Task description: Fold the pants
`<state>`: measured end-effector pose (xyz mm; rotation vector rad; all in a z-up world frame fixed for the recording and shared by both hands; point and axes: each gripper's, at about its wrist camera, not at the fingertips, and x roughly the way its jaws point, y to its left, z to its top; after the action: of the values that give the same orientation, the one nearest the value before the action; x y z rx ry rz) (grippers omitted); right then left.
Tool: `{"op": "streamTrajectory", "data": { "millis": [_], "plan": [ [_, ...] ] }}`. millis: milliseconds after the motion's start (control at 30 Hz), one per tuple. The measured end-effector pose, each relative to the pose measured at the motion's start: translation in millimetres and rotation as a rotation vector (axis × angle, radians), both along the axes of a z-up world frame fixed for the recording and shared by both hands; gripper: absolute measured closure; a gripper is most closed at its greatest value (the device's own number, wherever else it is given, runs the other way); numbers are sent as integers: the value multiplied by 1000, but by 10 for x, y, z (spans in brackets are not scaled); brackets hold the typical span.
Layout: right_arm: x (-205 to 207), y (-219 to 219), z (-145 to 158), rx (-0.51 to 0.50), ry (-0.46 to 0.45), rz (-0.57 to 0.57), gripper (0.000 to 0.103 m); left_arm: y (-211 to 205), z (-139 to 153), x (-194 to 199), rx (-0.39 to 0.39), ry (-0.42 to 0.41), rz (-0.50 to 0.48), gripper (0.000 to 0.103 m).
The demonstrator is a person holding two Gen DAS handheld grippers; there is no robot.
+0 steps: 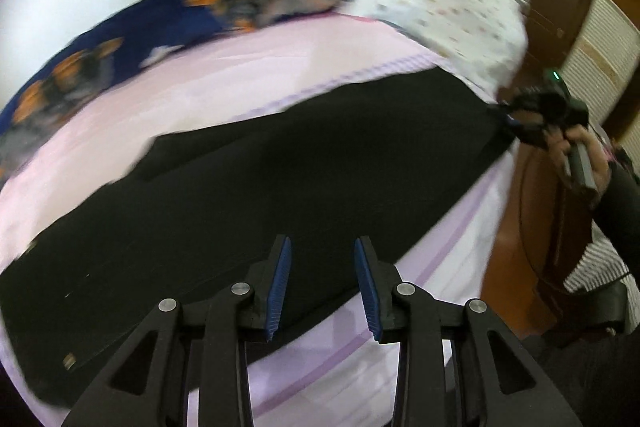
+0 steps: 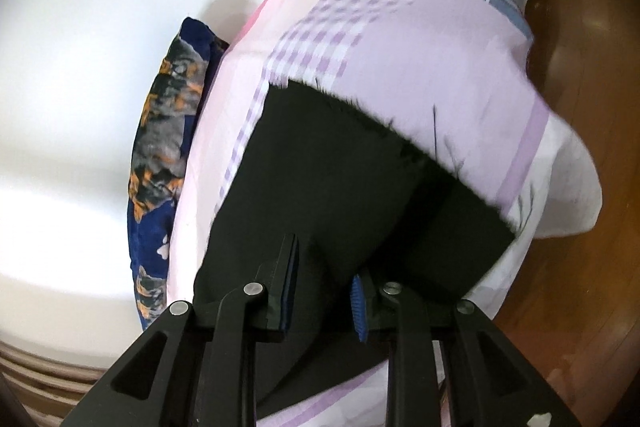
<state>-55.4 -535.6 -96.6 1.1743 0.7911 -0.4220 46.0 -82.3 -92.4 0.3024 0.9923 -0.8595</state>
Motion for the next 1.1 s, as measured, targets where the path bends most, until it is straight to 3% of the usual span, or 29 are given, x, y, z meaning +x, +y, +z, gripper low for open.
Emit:
{"op": "streamTrajectory", "data": {
  "millis": [100, 300, 600, 667, 700, 833, 933, 1100],
  "plan": [
    [28, -71, 60, 16, -16, 21, 95, -370, -62, -53, 23, -9, -73, 68],
    [132, -70, 341, -6, -54, 49, 98, -754, -210, -144, 59, -18, -152, 68],
    [269, -13, 698, -24, -127, 77, 98, -1002, -322, -170, 73, -49, -150, 69],
    [275, 11, 748, -42, -126, 87, 98, -1055, -336, -159, 66, -45, -150, 80],
    [274, 21, 770, -54, -124, 92, 98, -1074, -329, -157, 55, -40, -153, 92],
    [161, 53, 845, -86, -122, 92, 98, -1093, -277, -200, 50, -67, -173, 96],
    [41, 58, 808, -112, -99, 81, 98, -1095, -301, -250, 52, -58, -206, 96],
    [-237, 7, 445, -77, -9, 20, 98, -1114, -372, -340, 76, -55, -244, 96]
  ]
}}
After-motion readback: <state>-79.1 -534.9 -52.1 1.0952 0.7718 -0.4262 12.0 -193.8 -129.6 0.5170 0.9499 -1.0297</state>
